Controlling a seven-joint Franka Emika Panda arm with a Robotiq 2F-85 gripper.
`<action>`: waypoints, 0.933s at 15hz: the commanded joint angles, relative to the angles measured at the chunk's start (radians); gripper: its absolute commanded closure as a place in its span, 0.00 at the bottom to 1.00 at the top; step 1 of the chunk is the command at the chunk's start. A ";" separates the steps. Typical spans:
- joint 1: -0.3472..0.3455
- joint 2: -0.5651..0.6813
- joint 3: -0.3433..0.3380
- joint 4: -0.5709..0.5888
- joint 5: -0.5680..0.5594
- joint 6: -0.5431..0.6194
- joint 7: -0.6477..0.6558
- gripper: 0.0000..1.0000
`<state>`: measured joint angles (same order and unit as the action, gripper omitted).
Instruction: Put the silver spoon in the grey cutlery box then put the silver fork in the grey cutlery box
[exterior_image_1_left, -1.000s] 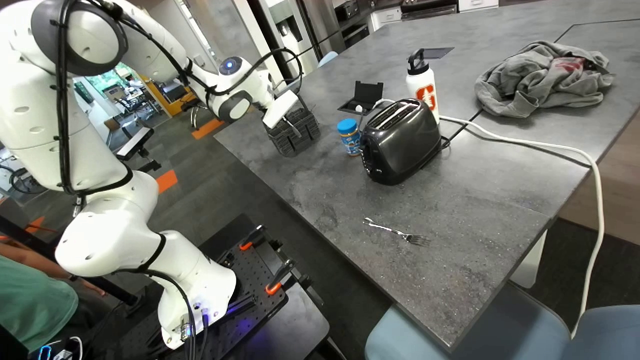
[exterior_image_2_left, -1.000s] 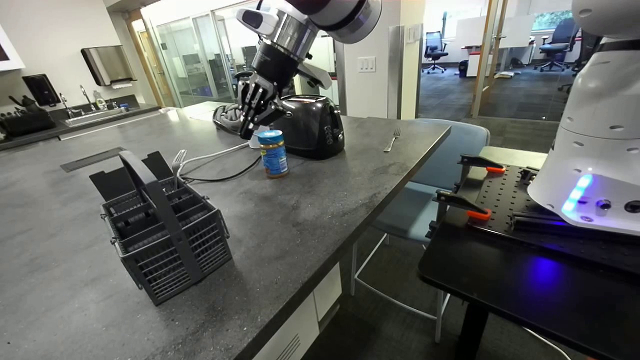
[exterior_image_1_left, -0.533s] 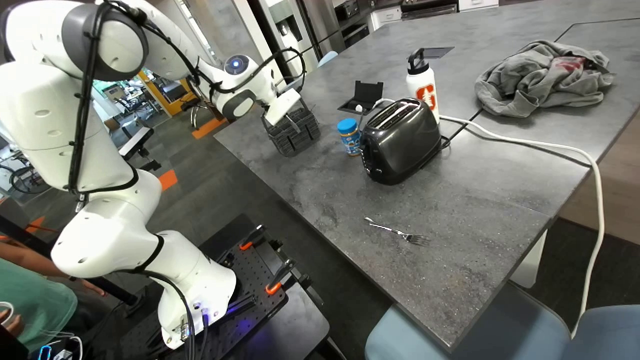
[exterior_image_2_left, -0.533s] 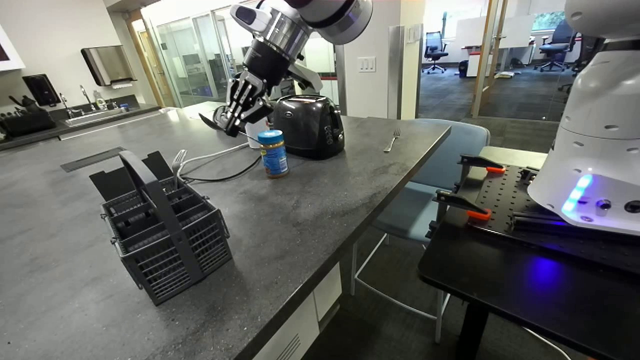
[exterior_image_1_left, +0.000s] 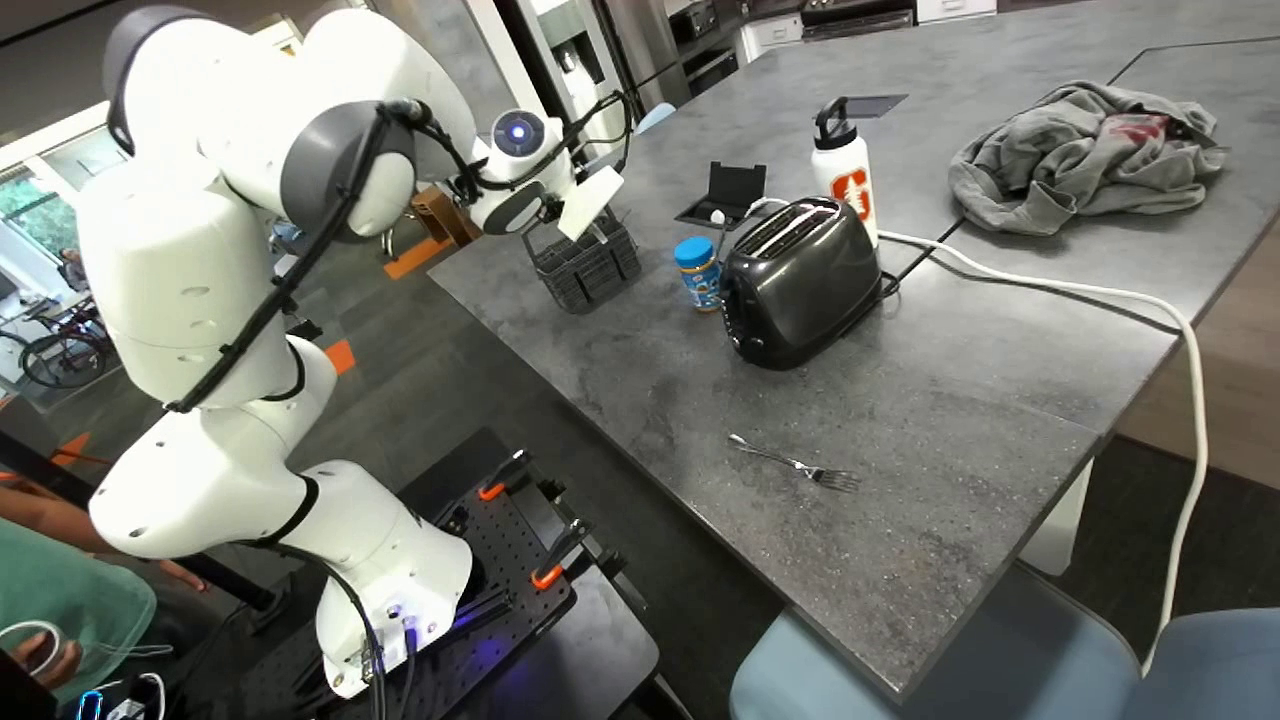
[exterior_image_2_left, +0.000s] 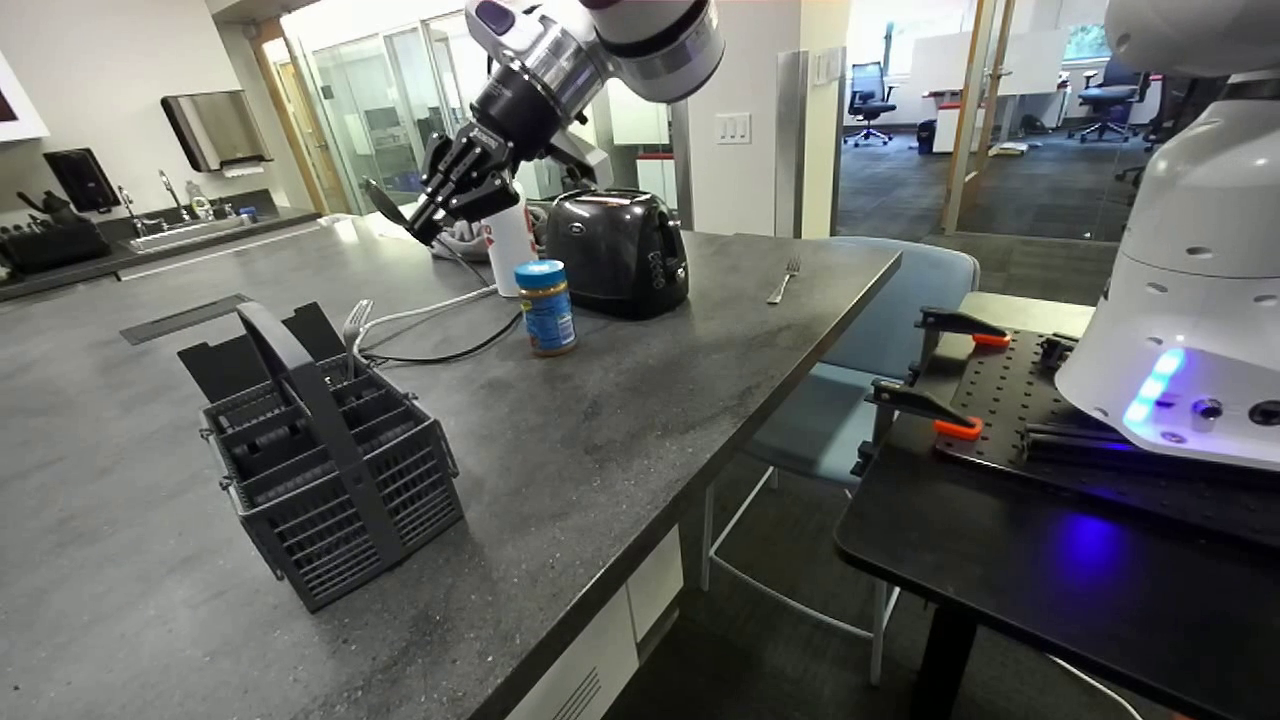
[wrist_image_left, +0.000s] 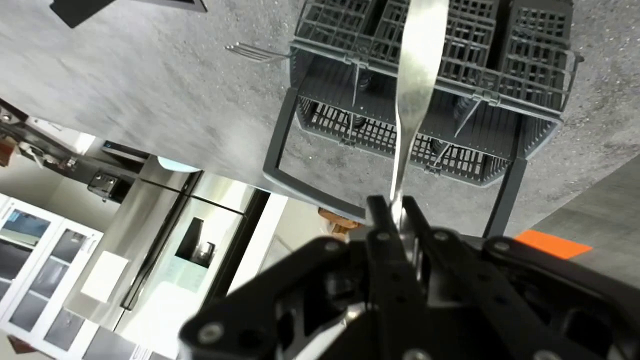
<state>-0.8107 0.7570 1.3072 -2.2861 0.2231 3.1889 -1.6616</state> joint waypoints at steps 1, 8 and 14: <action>-0.058 0.251 0.029 0.018 -0.238 0.040 0.054 0.98; -0.111 0.585 0.094 0.030 -0.490 -0.002 0.152 0.98; -0.062 0.685 0.116 0.058 -0.574 -0.010 0.231 0.98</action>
<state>-0.8973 1.3960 1.4105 -2.2542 -0.3290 3.1933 -1.4782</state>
